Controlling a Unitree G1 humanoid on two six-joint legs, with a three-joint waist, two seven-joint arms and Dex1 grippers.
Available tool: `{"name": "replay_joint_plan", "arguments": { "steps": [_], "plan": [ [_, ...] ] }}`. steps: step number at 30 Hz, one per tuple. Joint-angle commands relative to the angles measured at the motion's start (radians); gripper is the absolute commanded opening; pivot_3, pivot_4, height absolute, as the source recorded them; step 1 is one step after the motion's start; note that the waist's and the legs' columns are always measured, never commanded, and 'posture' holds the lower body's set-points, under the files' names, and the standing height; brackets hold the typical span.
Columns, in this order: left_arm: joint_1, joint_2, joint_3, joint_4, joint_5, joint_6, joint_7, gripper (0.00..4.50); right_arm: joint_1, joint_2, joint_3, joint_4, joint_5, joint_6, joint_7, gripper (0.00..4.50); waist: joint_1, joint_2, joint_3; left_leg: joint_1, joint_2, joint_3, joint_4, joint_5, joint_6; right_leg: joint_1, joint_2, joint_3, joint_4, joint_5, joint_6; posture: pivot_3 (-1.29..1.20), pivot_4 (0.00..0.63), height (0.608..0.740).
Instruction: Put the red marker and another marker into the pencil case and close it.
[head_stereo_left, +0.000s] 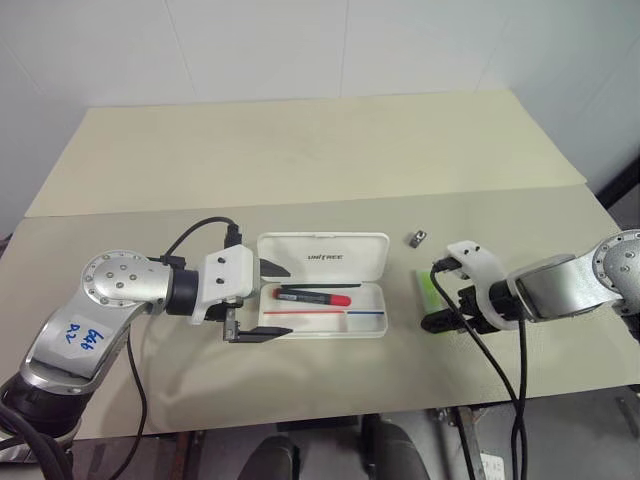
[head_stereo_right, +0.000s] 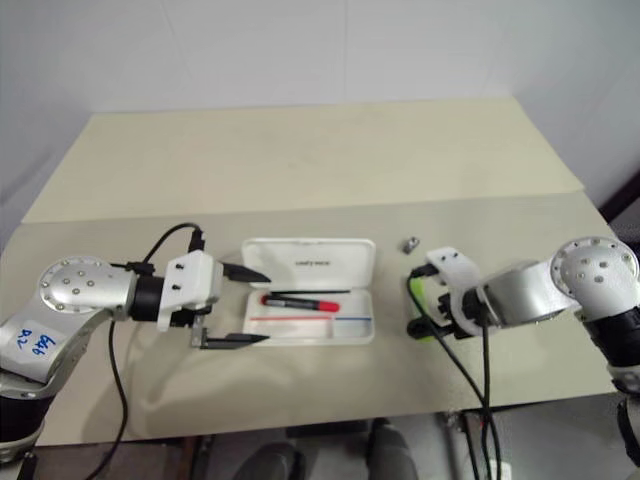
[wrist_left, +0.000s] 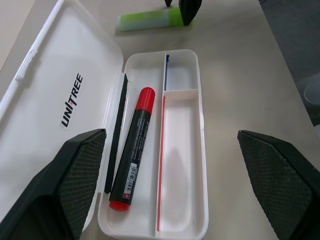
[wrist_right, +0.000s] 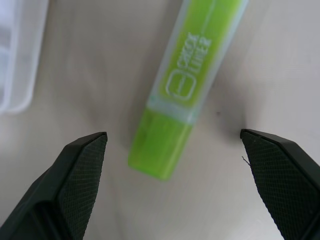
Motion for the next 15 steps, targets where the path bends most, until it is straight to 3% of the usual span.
{"name": "replay_joint_plan", "arguments": {
  "steps": [1,5,15],
  "plan": [
    [-0.012,0.009,0.011,-0.033,-0.016,0.000,0.005,4.46,0.000,0.031,0.003,-0.028,0.026,-0.078,-0.072,4.50,-0.001,0.000,0.000,0.000,0.000,0.000,0.000,0.000,0.000,0.000,0.000,0.000,0.000,0.000,0.000,0.00,0.150,0.740],
    [-0.014,0.010,0.013,-0.032,-0.017,0.001,0.006,4.46,-0.003,0.061,0.008,-0.034,0.026,-0.111,-0.141,4.50,-0.003,-0.001,-0.001,0.001,0.001,0.000,0.001,0.000,0.000,0.001,0.001,0.000,0.000,0.001,-0.001,0.00,0.150,0.740],
    [-0.007,0.020,0.027,-0.041,-0.019,0.006,0.008,4.50,0.019,0.089,0.025,-0.067,0.026,-0.126,-0.206,1.09,0.000,-0.001,-0.001,0.000,0.002,0.000,0.000,0.000,0.000,0.001,0.002,0.000,-0.001,0.002,-0.001,0.00,0.150,0.740]
  ]
}}
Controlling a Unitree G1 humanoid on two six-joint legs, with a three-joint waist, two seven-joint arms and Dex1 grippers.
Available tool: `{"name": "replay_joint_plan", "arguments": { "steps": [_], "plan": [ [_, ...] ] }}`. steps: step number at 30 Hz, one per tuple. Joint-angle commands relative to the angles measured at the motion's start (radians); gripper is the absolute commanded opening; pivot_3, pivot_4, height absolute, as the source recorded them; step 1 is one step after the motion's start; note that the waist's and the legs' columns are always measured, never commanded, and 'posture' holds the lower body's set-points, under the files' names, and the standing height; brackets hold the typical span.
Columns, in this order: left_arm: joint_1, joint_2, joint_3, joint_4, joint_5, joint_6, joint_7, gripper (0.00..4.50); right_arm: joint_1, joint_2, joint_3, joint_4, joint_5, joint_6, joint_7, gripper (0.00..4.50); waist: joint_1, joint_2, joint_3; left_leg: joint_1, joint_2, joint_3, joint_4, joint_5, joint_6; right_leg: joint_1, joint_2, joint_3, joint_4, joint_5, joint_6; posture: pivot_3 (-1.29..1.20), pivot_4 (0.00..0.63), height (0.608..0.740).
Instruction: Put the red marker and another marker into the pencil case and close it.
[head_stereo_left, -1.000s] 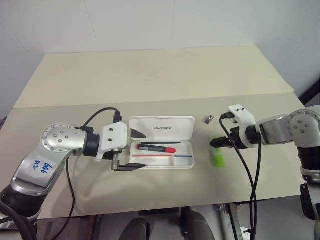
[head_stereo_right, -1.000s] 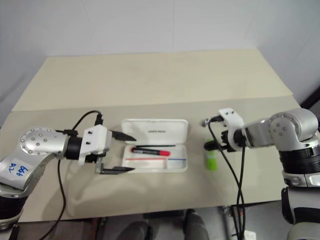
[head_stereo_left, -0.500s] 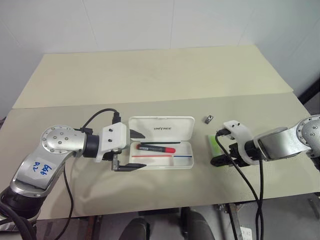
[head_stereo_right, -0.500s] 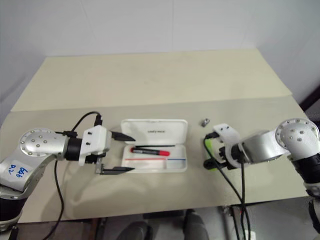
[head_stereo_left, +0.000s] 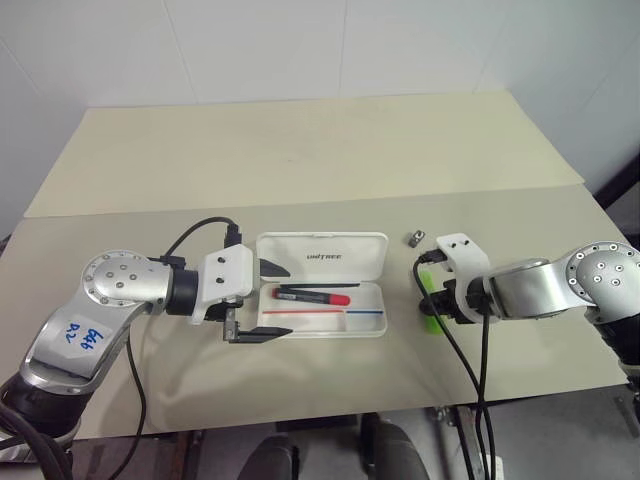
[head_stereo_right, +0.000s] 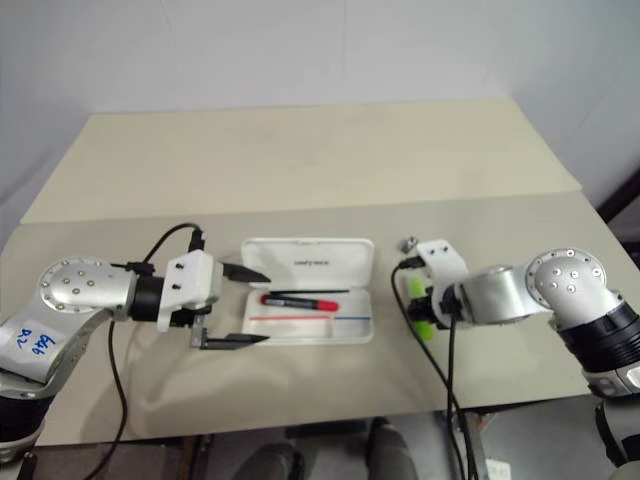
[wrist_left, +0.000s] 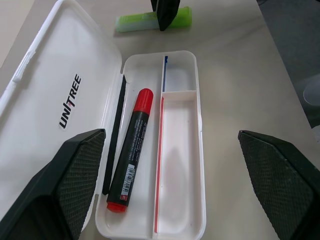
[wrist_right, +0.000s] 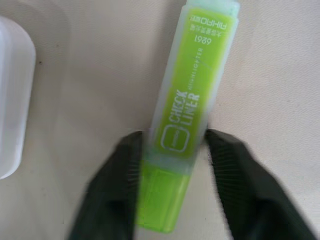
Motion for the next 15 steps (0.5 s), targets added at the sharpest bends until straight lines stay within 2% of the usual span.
{"name": "replay_joint_plan", "arguments": {
  "steps": [1,7,9,15],
  "plan": [
    [-0.006,0.019,0.029,-0.041,-0.016,-0.001,0.007,4.50,0.007,0.008,0.010,-0.032,0.017,-0.004,-0.002,1.07,0.000,0.000,0.000,0.000,0.000,0.000,0.000,0.000,0.000,0.000,0.000,0.000,0.000,0.000,0.000,0.00,0.150,0.740],
    [-0.004,0.025,0.035,-0.039,-0.016,-0.005,0.009,4.50,-0.006,0.023,0.006,-0.024,0.017,-0.014,0.000,1.07,-0.001,0.000,0.000,0.000,0.001,0.000,0.000,0.000,0.000,0.000,0.001,0.000,0.000,0.000,0.000,0.00,0.150,0.740],
    [0.001,0.025,0.036,-0.042,-0.016,-0.007,0.012,4.50,-0.013,0.037,-0.016,-0.028,-0.030,-0.021,0.025,1.07,-0.003,0.000,0.000,0.000,0.001,0.000,0.000,0.000,0.000,0.000,0.001,0.000,0.000,0.000,0.000,0.00,0.150,0.740],
    [0.018,0.029,0.042,-0.039,-0.012,-0.025,0.014,4.50,0.019,0.003,-0.086,-0.119,-0.503,-0.059,0.375,1.07,-0.016,-0.001,0.000,0.001,0.002,0.000,0.000,0.000,0.000,0.000,0.003,0.002,0.000,0.002,-0.001,0.00,0.150,0.740]
  ]
}}
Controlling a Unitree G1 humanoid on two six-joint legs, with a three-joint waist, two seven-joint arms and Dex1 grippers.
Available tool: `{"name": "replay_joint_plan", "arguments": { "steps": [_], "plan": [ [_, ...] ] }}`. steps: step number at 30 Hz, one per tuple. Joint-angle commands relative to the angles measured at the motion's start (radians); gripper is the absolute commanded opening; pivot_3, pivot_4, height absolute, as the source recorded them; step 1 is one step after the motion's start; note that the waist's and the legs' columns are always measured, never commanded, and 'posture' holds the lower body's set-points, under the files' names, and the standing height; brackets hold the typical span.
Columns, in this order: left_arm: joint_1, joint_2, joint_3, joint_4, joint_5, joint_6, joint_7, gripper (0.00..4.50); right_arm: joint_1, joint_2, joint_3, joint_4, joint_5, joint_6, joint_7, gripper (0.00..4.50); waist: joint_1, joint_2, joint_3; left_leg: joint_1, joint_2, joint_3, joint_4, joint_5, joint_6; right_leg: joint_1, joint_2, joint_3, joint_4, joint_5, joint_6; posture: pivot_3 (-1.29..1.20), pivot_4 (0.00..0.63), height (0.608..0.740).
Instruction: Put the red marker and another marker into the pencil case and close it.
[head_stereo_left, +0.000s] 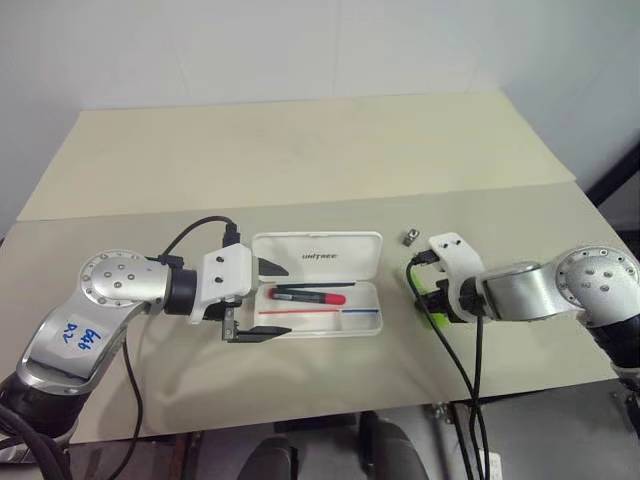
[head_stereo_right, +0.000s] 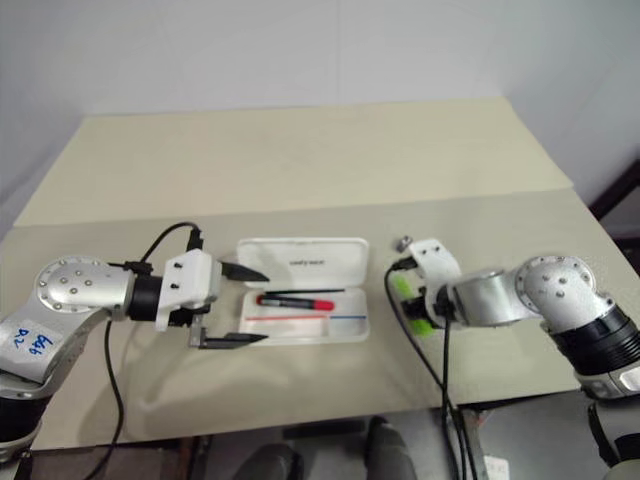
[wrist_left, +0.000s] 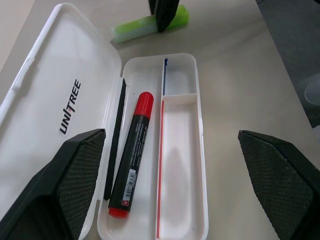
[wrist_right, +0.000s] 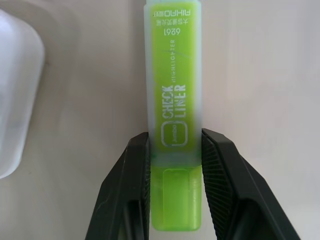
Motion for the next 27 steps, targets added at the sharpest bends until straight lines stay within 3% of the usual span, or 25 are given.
{"name": "replay_joint_plan", "arguments": {
  "steps": [1,7,12,20,27],
  "plan": [
    [0.016,0.018,0.040,-0.032,-0.007,-0.026,0.004,4.50,0.027,-0.032,-0.089,-0.040,-0.244,-0.064,0.178,1.07,0.000,0.000,0.000,0.000,0.000,0.000,0.000,0.000,0.000,0.000,0.000,0.000,0.000,0.000,0.000,0.00,0.150,0.740],
    [0.033,0.020,0.044,-0.027,0.001,-0.043,0.013,4.50,0.102,-0.020,-0.195,-0.105,-0.492,-0.163,0.403,1.07,0.006,0.000,0.000,-0.001,0.000,0.001,-0.003,0.000,0.000,-0.001,0.001,-0.001,-0.001,0.000,-0.001,0.00,0.150,0.740],
    [0.044,0.022,0.042,-0.003,0.011,-0.070,0.012,4.50,0.186,0.012,-0.285,-0.195,-0.752,-0.402,0.548,1.07,0.015,0.000,0.000,-0.001,0.000,0.002,-0.005,0.000,0.000,-0.002,0.001,-0.001,-0.003,0.000,-0.001,0.00,0.150,0.740],
    [0.044,0.014,0.033,0.025,0.021,-0.101,0.012,4.50,0.205,0.160,-0.461,-0.179,-0.709,-0.480,0.808,1.07,0.015,0.000,0.000,-0.001,0.000,0.004,-0.005,0.000,0.000,-0.002,0.001,-0.001,-0.002,0.000,-0.001,0.00,0.150,0.740],
    [0.093,0.032,0.080,0.017,0.013,-0.113,0.012,4.50,0.213,0.167,-0.463,-0.274,-0.612,-0.529,1.273,1.07,0.015,0.000,0.000,0.000,0.001,0.003,-0.006,0.000,0.000,-0.002,0.001,-0.001,-0.003,0.000,-0.001,0.00,0.150,0.740]
  ]
}}
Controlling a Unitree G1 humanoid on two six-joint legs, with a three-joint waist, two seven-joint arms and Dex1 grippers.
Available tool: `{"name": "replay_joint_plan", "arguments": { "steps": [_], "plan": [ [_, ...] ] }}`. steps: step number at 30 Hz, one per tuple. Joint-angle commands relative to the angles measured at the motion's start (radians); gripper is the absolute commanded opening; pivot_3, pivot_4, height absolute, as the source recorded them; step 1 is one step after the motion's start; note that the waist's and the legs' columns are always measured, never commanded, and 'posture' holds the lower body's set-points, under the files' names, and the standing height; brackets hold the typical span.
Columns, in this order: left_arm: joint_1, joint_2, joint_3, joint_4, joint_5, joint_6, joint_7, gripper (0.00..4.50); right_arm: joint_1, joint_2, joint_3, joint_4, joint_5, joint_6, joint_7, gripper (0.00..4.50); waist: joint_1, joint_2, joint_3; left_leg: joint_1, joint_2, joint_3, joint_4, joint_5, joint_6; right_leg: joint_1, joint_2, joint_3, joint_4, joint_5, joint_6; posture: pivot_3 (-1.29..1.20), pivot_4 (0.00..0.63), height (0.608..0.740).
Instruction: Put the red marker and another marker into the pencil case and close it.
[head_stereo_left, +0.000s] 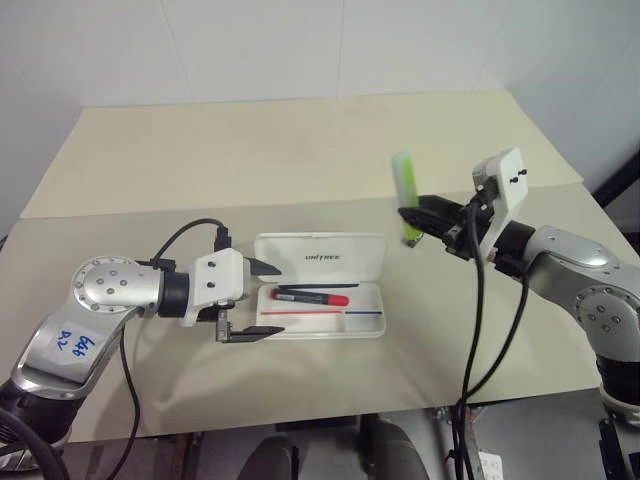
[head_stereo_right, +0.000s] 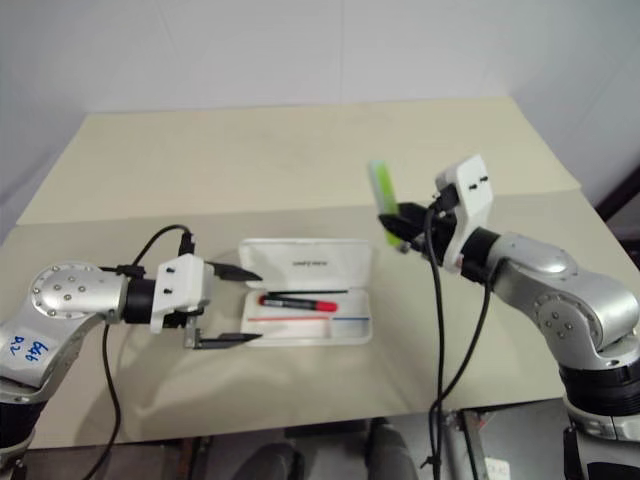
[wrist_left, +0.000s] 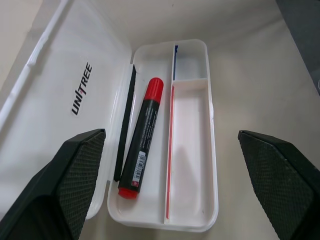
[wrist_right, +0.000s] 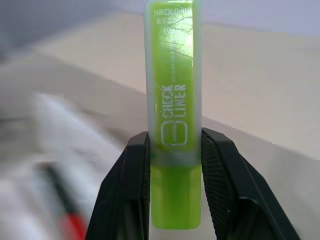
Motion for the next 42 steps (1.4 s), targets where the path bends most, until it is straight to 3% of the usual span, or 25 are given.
{"name": "replay_joint_plan", "arguments": {
  "steps": [1,7,21,31,42],
  "plan": [
    [0.032,0.023,0.063,-0.026,-0.009,-0.022,0.003,4.50,0.003,-0.016,-0.007,-0.065,0.024,-0.036,0.207,1.07,0.001,0.000,0.000,0.000,0.000,0.000,0.000,0.000,0.000,0.000,0.000,0.000,0.000,0.000,0.000,0.00,0.150,0.740],
    [0.178,0.041,0.199,-0.077,-0.024,-0.054,-0.002,4.50,-0.004,0.001,0.095,-0.027,-0.123,-0.130,0.433,1.07,-0.003,0.000,0.000,0.001,0.000,-0.002,0.000,-0.001,0.000,0.000,0.000,0.000,0.000,0.000,0.000,0.00,0.150,0.740],
    [0.378,0.008,0.390,-0.130,-0.040,-0.121,0.021,4.50,-0.105,0.128,0.331,0.162,-0.438,-0.273,0.643,1.07,0.000,0.000,0.000,0.001,0.001,-0.003,0.000,-0.001,-0.003,-0.002,0.000,0.000,0.002,-0.001,-0.002,0.00,0.150,0.740],
    [0.350,-0.038,0.417,-0.107,-0.128,-0.111,0.060,4.50,-0.173,0.195,0.416,0.190,-0.564,-0.191,0.617,1.07,-0.005,0.000,0.000,0.001,0.001,-0.003,0.000,-0.001,-0.004,-0.004,0.000,-0.001,0.004,-0.001,-0.002,0.00,0.150,0.740],
    [0.346,-0.012,0.407,-0.078,-0.148,-0.110,0.034,4.50,-0.177,0.238,0.490,0.138,-0.647,-0.042,0.533,1.07,-0.020,0.000,0.000,0.000,0.002,-0.002,0.000,-0.002,-0.004,-0.008,0.000,-0.001,0.008,-0.002,-0.004,0.00,0.150,0.740]
  ]
}}
